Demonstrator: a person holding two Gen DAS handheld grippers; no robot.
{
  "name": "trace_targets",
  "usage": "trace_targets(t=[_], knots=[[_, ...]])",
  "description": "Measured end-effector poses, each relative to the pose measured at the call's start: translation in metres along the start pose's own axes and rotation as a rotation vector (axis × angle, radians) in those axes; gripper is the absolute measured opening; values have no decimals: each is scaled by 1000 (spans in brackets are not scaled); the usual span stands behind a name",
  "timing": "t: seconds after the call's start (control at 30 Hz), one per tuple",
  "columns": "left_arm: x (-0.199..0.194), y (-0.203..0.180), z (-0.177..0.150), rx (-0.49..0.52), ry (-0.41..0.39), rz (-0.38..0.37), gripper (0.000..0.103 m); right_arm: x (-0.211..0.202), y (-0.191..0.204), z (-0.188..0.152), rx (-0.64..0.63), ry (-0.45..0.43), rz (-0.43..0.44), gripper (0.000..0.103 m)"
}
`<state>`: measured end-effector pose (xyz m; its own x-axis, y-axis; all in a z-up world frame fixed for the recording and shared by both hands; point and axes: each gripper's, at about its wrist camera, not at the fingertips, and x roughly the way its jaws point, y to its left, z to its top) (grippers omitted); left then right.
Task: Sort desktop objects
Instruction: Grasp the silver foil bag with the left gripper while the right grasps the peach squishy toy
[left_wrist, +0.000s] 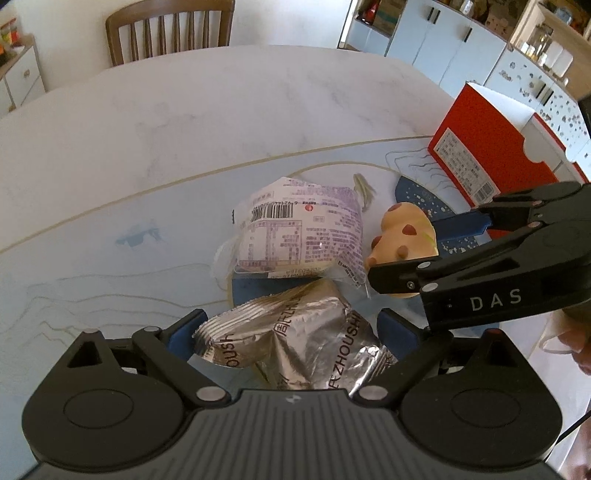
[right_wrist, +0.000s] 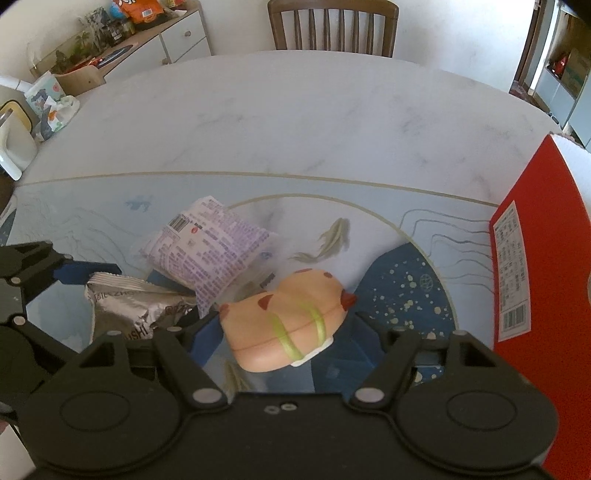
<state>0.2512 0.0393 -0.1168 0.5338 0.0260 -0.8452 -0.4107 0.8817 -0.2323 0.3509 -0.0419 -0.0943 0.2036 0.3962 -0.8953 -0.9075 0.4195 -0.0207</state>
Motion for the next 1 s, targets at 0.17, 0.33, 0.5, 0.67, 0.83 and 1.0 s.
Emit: trace_targets(t=[0.17, 0.33, 0.5, 0.67, 0.83, 1.0], knots=[[-2, 3, -1, -33, 8, -32, 90, 0, 0, 0, -1, -3, 8, 69], [-4, 7, -1, -55, 2, -50, 79, -4, 1, -2, -15, -14, -13, 67], [-7, 7, -4, -59, -1, -61, 74, -14, -2, -6, -14, -28, -22, 66], [-11, 9, -4, -80, 8, -82, 70, -28, -10, -14, -5, -41, -28, 65], [-19, 14, -5, -128, 7, -104, 68, -46, -17, -20, 9, -60, -25, 65], [-31, 13, -3, -152, -2, -124, 50, -66, -20, -25, 15, -83, -7, 65]])
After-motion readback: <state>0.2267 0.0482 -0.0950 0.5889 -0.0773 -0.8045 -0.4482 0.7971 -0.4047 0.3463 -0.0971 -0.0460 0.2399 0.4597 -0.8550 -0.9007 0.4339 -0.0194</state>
